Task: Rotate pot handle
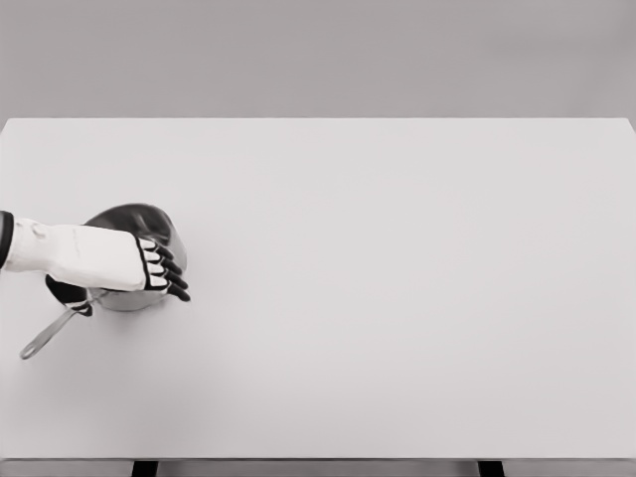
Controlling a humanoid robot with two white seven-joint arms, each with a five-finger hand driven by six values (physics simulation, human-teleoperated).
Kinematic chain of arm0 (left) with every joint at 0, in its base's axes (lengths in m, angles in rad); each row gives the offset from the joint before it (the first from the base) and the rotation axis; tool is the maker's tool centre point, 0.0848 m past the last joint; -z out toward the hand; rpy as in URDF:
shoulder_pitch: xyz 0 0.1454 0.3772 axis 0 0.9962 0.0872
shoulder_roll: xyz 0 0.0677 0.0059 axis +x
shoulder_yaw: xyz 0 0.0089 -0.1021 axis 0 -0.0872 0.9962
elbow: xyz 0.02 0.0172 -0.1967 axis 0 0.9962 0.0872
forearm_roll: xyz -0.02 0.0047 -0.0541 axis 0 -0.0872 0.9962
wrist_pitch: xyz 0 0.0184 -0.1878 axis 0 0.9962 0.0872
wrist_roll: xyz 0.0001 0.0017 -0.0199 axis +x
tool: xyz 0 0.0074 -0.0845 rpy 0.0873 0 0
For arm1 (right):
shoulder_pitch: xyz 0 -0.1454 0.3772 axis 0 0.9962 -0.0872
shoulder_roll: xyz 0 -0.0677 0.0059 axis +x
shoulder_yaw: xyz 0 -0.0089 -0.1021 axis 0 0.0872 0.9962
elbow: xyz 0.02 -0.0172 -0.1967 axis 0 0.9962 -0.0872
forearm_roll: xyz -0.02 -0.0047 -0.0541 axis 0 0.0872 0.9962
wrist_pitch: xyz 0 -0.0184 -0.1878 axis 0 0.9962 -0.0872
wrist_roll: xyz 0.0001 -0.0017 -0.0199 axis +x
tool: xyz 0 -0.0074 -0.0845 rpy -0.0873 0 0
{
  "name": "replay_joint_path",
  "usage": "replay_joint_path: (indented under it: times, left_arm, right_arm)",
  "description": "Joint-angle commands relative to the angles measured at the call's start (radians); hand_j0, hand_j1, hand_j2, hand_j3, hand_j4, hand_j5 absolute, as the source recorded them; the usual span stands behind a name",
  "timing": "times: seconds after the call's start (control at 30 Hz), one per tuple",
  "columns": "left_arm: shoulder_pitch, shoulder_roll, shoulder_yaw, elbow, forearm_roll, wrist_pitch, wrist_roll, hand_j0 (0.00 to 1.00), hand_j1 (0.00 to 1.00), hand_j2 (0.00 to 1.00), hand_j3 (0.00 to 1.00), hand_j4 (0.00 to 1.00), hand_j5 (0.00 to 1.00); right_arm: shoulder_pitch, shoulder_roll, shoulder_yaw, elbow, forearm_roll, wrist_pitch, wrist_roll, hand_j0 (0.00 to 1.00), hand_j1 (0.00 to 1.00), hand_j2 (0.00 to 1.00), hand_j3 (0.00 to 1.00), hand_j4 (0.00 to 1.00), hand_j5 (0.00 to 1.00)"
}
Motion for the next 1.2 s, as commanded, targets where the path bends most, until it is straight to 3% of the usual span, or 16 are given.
replay_joint_path:
  times: [0.0, 0.13, 0.33, 0.47, 0.5, 0.63, 0.73, 0.8, 0.87, 1.03, 1.17]
  left_arm:
    - [0.0, 0.001, 0.028, 0.018, 0.0, 0.002, 0.0, 1.0, 1.0, 1.0, 1.0, 1.0, 1.0]
    - [0.0, 0.006, 0.08, 0.011, 0.01, 0.002, 0.01, 1.0, 1.0, 1.0, 1.0, 1.0, 1.0]
    - [0.0, 0.006, 0.086, 0.014, 0.013, 0.002, 0.013, 1.0, 1.0, 1.0, 1.0, 1.0, 1.0]
    - [0.0, 0.015, 0.077, -0.001, 0.172, 0.002, 0.017, 1.0, 1.0, 1.0, 1.0, 1.0, 1.0]
    - [0.002, 0.029, 0.062, -0.025, 0.204, 0.002, 0.032, 1.0, 1.0, 1.0, 1.0, 1.0, 1.0]
    - [0.009, 0.165, 0.04, -0.024, 0.204, 0.002, 0.114, 1.0, 1.0, 1.0, 1.0, 1.0, 1.0]
    - [0.021, 0.171, 0.025, -0.016, 0.204, 0.002, 0.201, 1.0, 1.0, 1.0, 1.0, 1.0, 1.0]
    - [0.023, 0.171, -0.019, -0.002, 0.203, 0.002, 0.393, 1.0, 1.0, 1.0, 1.0, 1.0, 1.0]
    - [0.025, 0.171, -0.024, -0.007, 0.201, 0.002, 0.506, 1.0, 1.0, 1.0, 1.0, 1.0, 1.0]
    - [0.069, 0.19, -0.07, -0.007, 0.174, 0.002, 0.51, 1.0, 1.0, 1.0, 1.0, 1.0, 1.0]
    - [0.072, 0.199, -0.102, -0.013, 0.163, 0.002, 0.508, 1.0, 1.0, 1.0, 1.0, 1.0, 1.0]
  right_arm:
    - [0.0, 0.0, 0.001, 0.0, -0.001, 0.0, 0.0, 1.0, 1.0, 1.0, 1.0, 1.0, 1.0]
    - [0.0, 0.0, 0.001, 0.0, -0.001, 0.0, 0.0, 1.0, 1.0, 1.0, 1.0, 1.0, 1.0]
    - [0.0, 0.0, 0.001, 0.0, -0.001, 0.0, 0.0, 1.0, 1.0, 1.0, 1.0, 1.0, 1.0]
    - [0.0, 0.0, 0.001, 0.0, -0.001, 0.0, 0.0, 1.0, 1.0, 1.0, 1.0, 1.0, 1.0]
    - [0.0, 0.0, 0.001, 0.0, -0.001, 0.0, 0.0, 1.0, 1.0, 1.0, 1.0, 1.0, 1.0]
    - [0.0, 0.0, 0.001, 0.0, -0.001, 0.0, 0.0, 1.0, 1.0, 1.0, 1.0, 1.0, 1.0]
    - [0.0, 0.0, -0.001, 0.0, -0.001, 0.0, 0.0, 1.0, 1.0, 1.0, 1.0, 1.0, 1.0]
    - [0.0, 0.0, 0.001, 0.0, -0.001, 0.0, 0.0, 1.0, 1.0, 1.0, 1.0, 1.0, 1.0]
    - [0.0, 0.0, 0.001, 0.0, -0.001, 0.0, 0.0, 1.0, 1.0, 1.0, 1.0, 1.0, 1.0]
    - [0.0, 0.0, 0.001, 0.0, -0.001, 0.0, 0.0, 1.0, 1.0, 1.0, 1.0, 1.0, 1.0]
    - [0.0, 0.0, 0.001, 0.0, -0.001, 0.0, 0.0, 1.0, 1.0, 1.0, 1.0, 1.0, 1.0]
